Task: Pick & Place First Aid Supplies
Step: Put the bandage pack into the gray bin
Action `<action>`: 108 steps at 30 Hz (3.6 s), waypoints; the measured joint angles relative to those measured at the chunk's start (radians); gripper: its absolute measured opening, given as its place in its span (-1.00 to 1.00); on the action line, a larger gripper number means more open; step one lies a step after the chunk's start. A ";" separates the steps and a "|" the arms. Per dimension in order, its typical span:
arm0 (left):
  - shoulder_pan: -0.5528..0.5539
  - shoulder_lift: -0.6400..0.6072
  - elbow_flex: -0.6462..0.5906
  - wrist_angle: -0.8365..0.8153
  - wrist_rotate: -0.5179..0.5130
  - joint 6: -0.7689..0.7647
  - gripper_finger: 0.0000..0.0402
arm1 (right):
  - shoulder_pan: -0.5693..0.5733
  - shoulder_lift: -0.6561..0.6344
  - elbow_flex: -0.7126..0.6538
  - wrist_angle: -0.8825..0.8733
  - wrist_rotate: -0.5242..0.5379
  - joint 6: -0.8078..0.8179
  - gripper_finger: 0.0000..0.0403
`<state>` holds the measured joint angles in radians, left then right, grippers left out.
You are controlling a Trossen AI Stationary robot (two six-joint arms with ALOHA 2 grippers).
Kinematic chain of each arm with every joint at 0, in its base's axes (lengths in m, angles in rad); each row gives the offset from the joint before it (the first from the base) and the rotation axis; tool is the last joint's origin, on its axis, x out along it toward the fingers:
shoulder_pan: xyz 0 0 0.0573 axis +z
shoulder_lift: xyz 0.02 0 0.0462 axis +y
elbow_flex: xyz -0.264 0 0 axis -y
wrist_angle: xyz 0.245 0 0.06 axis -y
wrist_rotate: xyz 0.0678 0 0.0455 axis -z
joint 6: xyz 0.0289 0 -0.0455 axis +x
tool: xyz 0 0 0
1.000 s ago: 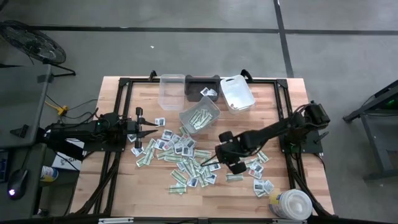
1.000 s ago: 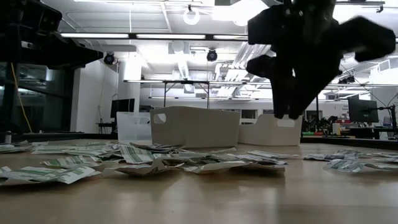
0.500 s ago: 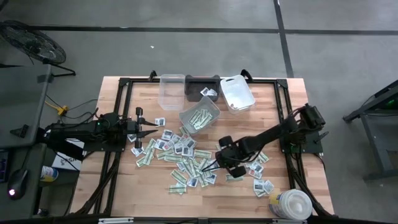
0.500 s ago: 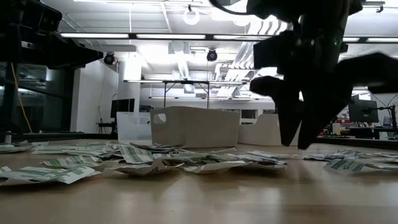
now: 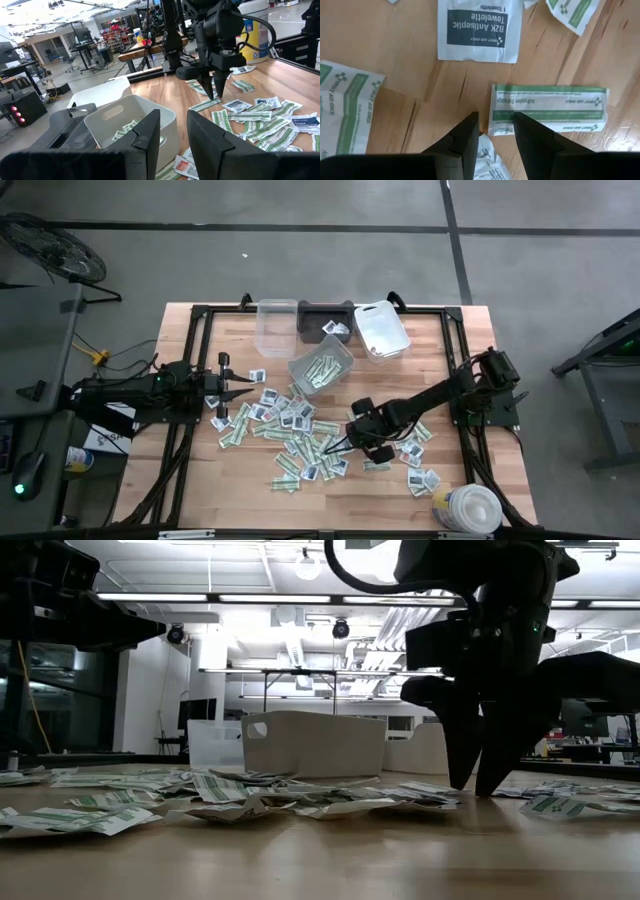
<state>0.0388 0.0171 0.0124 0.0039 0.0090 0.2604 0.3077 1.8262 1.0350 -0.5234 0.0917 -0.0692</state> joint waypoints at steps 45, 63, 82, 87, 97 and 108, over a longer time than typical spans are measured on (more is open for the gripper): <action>0.000 0.000 0.000 0.000 0.000 0.000 -0.52 | -0.045 -0.251 -0.002 -0.024 0.105 -0.041 -1.00; 0.000 0.000 0.000 0.000 0.000 0.000 -0.52 | -0.256 -0.269 0.099 0.012 0.229 -0.098 -1.00; 0.000 0.000 0.000 0.000 0.000 0.000 -0.52 | -0.395 0.004 0.344 0.005 0.152 0.520 -1.00; 0.000 0.000 0.000 0.000 0.000 0.000 -0.52 | -0.400 0.060 0.361 0.017 0.144 0.580 -1.00; 0.000 0.000 0.000 0.000 0.000 0.000 -0.52 | -0.404 0.093 0.361 0.024 0.141 0.649 -0.96; 0.000 0.000 0.000 0.000 0.000 0.000 -0.52 | -0.404 0.093 0.361 0.025 0.136 0.702 -0.47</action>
<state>0.0387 0.0170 0.0120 0.0037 0.0086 0.2600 -0.0967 1.9190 1.3956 -0.4984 0.2279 0.6323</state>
